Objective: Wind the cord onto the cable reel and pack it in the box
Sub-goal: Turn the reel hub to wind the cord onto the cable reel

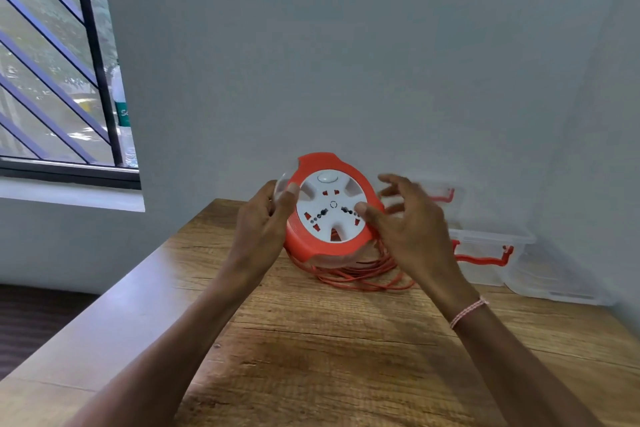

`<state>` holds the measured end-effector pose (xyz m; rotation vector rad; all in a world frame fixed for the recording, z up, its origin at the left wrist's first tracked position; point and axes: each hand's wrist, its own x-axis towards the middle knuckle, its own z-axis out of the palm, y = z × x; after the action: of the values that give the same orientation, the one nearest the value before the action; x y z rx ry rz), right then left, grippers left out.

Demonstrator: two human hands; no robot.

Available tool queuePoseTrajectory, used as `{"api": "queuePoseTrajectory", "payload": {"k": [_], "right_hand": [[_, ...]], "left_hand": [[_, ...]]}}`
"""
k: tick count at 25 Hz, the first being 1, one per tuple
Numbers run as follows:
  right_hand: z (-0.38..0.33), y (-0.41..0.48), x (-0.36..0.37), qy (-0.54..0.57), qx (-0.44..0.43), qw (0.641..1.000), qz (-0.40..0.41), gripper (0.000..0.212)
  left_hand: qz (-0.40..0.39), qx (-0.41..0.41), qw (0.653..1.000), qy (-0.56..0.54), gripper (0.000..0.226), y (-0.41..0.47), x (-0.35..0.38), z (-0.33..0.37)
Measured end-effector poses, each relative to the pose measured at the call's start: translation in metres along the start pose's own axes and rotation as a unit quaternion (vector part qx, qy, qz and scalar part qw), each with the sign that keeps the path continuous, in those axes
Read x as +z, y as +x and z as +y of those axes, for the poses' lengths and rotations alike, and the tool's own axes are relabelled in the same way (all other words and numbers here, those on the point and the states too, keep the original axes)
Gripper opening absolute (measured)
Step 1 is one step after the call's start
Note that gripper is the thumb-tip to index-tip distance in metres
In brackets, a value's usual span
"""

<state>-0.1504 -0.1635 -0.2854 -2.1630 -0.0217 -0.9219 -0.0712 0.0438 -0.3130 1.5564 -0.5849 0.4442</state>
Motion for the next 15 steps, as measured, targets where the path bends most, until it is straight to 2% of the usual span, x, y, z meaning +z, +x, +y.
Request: {"api": "queuePoseTrajectory", "payload": {"k": [1,2,4,6,8,10,12,15], "right_hand": [[-0.003,0.001,-0.003,-0.096,-0.104,0.989,0.034,0.05],[-0.009,0.001,-0.005,-0.146,-0.202,0.968,0.029,0.045],[-0.021,-0.001,-0.004,-0.245,-0.322,0.914,-0.026,0.046],[-0.024,-0.003,0.003,-0.372,-0.37,0.851,-0.026,0.057],[-0.028,0.0,0.006,-0.441,-0.378,0.814,-0.025,0.067],[-0.031,0.007,0.004,-0.45,-0.395,0.8,-0.03,0.067],[-0.031,0.013,0.003,-0.429,-0.407,0.806,-0.027,0.063],[-0.03,0.01,0.008,-0.367,-0.367,0.855,-0.001,0.062]], "left_hand": [[-0.003,0.005,1.0,0.012,0.047,0.0,0.0,-0.001],[-0.005,0.013,1.0,0.027,0.052,0.0,0.0,-0.002],[-0.004,0.03,0.999,0.045,0.046,0.0,0.0,-0.003],[0.003,0.052,0.996,0.07,0.036,0.0,-0.001,-0.004],[0.018,0.063,0.994,0.093,0.038,0.001,-0.001,-0.006],[0.031,0.065,0.993,0.097,0.04,0.001,-0.001,-0.007],[0.043,0.072,0.99,0.11,0.048,0.001,-0.001,-0.007],[0.06,0.095,0.985,0.133,0.066,-0.001,0.001,-0.008]]}}
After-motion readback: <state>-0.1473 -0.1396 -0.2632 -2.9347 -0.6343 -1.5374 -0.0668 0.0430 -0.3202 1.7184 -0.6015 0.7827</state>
